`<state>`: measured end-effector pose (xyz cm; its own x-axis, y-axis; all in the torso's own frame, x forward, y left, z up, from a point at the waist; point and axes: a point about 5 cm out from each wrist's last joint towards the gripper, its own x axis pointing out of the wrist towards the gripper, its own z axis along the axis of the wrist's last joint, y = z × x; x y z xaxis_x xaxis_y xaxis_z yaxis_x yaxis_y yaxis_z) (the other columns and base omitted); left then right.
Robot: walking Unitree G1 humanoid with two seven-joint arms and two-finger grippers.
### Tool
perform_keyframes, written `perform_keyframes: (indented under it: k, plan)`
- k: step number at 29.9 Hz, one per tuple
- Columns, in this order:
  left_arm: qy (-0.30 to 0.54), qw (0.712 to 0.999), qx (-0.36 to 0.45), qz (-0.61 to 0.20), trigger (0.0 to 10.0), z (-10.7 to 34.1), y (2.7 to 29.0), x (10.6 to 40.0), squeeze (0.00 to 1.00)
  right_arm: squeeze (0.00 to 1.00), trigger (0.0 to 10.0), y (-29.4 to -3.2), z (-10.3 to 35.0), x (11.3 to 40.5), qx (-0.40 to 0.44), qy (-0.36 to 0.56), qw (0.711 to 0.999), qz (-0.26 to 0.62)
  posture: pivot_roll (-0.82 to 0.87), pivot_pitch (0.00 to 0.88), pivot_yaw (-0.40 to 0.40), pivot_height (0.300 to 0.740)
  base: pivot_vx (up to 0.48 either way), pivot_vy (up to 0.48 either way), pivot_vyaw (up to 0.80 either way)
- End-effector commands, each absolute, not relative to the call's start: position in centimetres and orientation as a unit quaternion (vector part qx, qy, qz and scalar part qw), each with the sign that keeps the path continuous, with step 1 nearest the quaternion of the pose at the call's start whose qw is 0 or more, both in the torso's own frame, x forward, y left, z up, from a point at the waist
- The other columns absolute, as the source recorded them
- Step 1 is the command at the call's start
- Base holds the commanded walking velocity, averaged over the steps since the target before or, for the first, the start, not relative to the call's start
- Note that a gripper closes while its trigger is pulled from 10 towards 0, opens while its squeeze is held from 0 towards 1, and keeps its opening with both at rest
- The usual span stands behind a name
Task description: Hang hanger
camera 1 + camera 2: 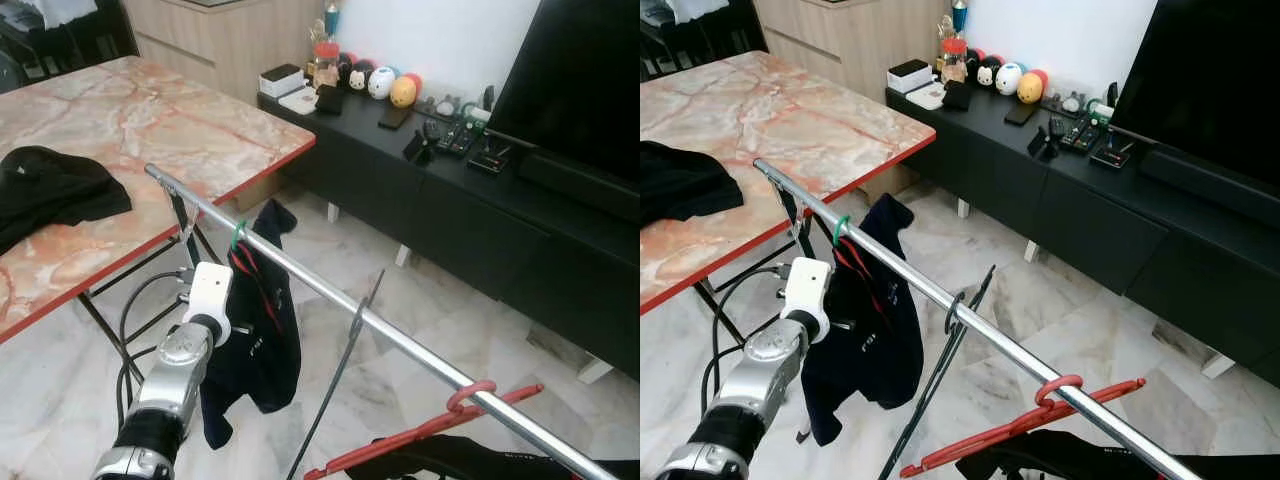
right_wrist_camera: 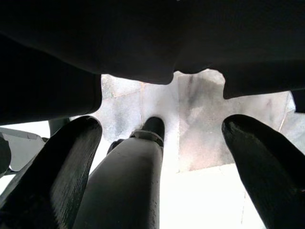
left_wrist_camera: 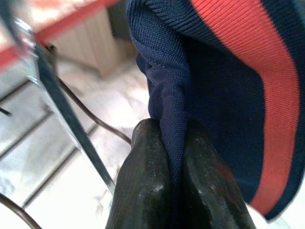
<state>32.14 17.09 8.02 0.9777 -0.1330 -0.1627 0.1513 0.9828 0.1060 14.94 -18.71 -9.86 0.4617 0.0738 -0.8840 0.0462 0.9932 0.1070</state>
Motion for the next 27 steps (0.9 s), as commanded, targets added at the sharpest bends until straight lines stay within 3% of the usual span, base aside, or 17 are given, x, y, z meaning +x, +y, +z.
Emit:
perform_keyframes:
  k: [1,2,9,14,27]
  plan:
    - [0.019,0.997,0.043,-0.067,3.9,9.8,17.1,31.9,0.0,0.0,10.0,-18.9,-9.7,15.3,0.055,0.513,0.856,0.006,0.03,0.0,-0.042,0.74,0.0,0.0,0.0]
    - [0.013,0.996,0.042,-0.071,10.0,9.8,17.0,31.5,0.0,0.0,10.0,-18.9,-9.7,15.3,0.054,0.514,0.856,0.007,0.03,0.0,-0.043,0.74,0.0,0.0,0.0]
    - [0.007,0.996,0.046,-0.072,10.0,8.0,17.7,27.7,0.0,0.0,10.0,-19.0,-9.7,15.3,0.053,0.514,0.856,0.008,0.03,0.0,-0.044,0.74,0.0,0.0,0.0]
    - [0.077,0.993,0.075,-0.057,10.0,4.1,19.1,25.2,0.0,0.0,10.0,-19.0,-9.7,15.2,0.047,0.515,0.856,0.009,0.04,0.0,-0.047,0.74,0.0,0.0,0.0]
    - [0.095,0.991,0.059,-0.076,10.0,3.1,18.0,25.4,0.0,0.0,10.0,-19.2,-9.8,15.1,0.043,0.515,0.856,0.001,0.03,0.0,-0.041,0.74,-0.243,0.0,0.0]
